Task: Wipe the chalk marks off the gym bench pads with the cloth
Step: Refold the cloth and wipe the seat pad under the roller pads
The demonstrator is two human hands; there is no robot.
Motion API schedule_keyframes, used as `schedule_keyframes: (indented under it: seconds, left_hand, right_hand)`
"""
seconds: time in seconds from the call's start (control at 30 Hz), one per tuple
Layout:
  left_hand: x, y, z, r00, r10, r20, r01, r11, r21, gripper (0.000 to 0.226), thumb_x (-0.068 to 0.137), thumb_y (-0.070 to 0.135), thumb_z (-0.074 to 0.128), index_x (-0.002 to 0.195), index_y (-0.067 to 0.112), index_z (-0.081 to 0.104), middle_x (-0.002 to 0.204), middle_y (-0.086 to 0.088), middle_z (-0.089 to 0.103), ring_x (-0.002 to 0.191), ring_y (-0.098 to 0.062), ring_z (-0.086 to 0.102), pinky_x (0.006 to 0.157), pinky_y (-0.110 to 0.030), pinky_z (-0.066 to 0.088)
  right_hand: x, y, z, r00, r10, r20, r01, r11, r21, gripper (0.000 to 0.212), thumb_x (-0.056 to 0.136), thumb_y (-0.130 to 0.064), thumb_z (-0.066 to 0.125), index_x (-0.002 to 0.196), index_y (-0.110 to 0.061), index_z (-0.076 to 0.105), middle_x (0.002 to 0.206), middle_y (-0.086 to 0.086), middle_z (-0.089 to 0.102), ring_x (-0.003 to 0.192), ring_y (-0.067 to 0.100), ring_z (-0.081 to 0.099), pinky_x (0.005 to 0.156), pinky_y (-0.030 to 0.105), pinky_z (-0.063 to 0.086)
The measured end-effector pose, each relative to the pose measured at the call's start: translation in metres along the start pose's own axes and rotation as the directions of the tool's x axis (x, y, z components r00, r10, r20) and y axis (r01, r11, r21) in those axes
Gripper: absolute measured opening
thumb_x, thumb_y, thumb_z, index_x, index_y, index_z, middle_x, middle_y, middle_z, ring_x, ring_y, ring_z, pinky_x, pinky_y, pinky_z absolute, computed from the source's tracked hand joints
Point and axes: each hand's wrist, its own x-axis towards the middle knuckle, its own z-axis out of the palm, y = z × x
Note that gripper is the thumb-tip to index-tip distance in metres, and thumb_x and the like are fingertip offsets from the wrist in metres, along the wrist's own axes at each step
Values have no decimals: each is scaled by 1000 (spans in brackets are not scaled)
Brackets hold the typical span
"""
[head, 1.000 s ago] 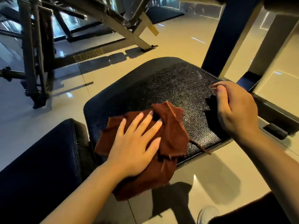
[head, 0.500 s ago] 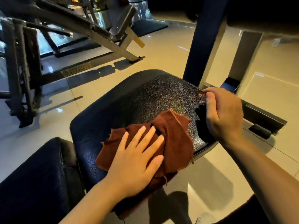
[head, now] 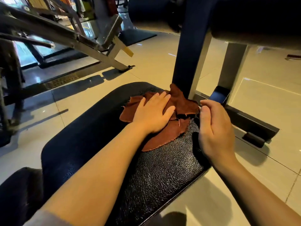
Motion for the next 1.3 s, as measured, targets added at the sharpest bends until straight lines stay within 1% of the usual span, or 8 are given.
schedule_keyframes:
  seconds: [0.2,0.3,0.43,0.7,0.97,1.03,1.13,1.3]
  left_hand:
    - [-76,18,3,977,211,-17,-211,977,-26,64,92,51,14,153,30,18,160,15,10,147,-3,1,119,-35,-2]
    - [-90,17,6,968,247,-32,-248,968,-31,68,89,54,11,152,32,22,159,17,13,146,0,3,119,-33,-1]
    - [-60,15,3,972,231,-44,-232,972,-20,67,91,58,14,151,32,24,159,15,17,146,-3,7,119,-35,2]
    - [8,10,1,999,8,-50,-9,1000,-19,56,101,50,26,153,29,19,161,11,13,147,-7,7,120,-45,2]
    - [-59,26,5,999,-40,-32,40,999,18,64,98,56,15,155,27,8,162,8,0,148,-9,-3,121,-42,-1]
    - [-87,29,7,998,-53,-39,54,998,37,67,93,54,11,155,28,5,162,9,-2,148,-8,-5,121,-41,-2]
    - [-122,29,8,995,-90,-33,91,995,37,62,98,47,19,155,28,0,162,9,-7,148,-8,-9,121,-40,-3]
    - [-180,10,5,982,-184,-44,186,982,41,75,85,68,-4,153,36,-2,161,12,-8,147,-8,-10,121,-41,-2]
  right_hand:
    - [-2,-2,-4,999,54,-3,-54,995,79,33,100,-30,36,116,-16,60,104,-10,56,97,1,49,82,5,34]
    - [-3,-2,-4,998,64,-23,-61,993,101,33,100,-30,35,119,-16,59,108,-12,55,100,-1,48,88,12,37]
    - [-3,-2,-3,1000,-26,-17,27,998,52,31,100,-28,36,117,-16,59,107,-13,53,98,-1,45,90,29,37]
    - [-1,-1,-2,999,-46,5,46,999,23,30,99,-31,36,109,-18,61,99,-11,54,92,1,46,81,23,33]
    - [1,-10,-5,985,-80,154,101,987,-129,35,96,-39,40,114,-19,62,105,-11,58,99,6,51,88,30,38]
    - [5,-21,-9,920,-105,377,202,952,-229,42,94,-51,37,115,-26,62,114,-10,63,109,11,54,97,39,41]
    - [5,-45,-18,623,-23,782,465,815,-346,47,95,-61,35,131,-36,53,137,-11,52,130,11,42,112,47,28]
    - [-10,-75,-31,294,72,953,518,826,-222,60,94,-54,49,149,-36,30,160,-12,18,147,5,11,120,39,3]
